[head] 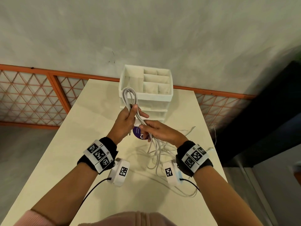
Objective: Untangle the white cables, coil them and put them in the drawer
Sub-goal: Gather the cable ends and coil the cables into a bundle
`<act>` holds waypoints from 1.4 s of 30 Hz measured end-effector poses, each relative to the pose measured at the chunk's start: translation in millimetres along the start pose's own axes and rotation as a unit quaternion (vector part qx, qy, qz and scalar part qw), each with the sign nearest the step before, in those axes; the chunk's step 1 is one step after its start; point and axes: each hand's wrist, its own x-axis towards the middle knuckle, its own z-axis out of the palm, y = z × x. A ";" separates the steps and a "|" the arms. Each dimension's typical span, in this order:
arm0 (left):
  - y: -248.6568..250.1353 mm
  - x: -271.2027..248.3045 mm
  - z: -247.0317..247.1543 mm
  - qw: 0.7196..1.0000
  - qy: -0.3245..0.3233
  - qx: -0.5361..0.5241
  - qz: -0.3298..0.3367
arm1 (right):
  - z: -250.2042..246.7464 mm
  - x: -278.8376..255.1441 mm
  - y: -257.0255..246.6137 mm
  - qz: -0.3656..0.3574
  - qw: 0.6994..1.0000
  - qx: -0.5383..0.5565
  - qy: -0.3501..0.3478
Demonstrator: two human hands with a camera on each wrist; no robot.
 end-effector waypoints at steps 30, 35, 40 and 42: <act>-18.4 24.2 -28.1 0.978 0.113 -0.177 -0.001 | -25.4 -32.8 15.5 0.018 0.997 -0.074 -0.026; -11.0 18.7 -18.9 0.991 -0.029 -0.120 -0.048 | -44.4 -27.4 -19.7 -0.085 0.986 -0.084 0.120; 3.5 15.0 -1.8 0.990 -0.099 -0.077 -0.058 | -42.0 -19.5 -45.6 -0.091 0.977 -0.156 0.112; 5.2 14.1 1.0 0.992 -0.098 -0.064 -0.046 | -41.5 -19.6 -51.1 -0.104 0.977 -0.150 0.108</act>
